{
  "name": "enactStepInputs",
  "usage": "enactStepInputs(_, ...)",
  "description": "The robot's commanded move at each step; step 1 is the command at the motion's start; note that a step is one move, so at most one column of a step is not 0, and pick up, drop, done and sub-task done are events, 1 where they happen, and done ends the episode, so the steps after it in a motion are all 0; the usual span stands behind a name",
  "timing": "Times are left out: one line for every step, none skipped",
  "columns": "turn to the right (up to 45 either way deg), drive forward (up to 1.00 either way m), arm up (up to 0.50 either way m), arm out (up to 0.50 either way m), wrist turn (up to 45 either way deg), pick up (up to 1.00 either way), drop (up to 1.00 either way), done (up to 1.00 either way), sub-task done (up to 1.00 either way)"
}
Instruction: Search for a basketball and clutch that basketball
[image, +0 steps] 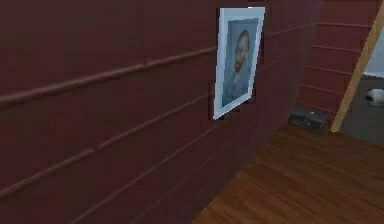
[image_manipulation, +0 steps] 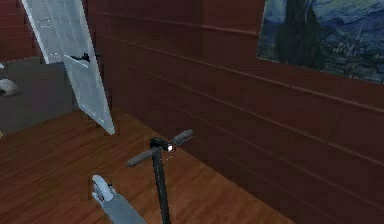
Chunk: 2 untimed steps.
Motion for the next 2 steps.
enactStepInputs(-9.0, 0.00, 0.00, 0.00, 0.0, 0.00, 0.00, 0.00, 0.00)
enactStepInputs(0.0, 0.25, 0.00, 0.00, 0.0, 0.00, 0.00, 0.00, 0.00)
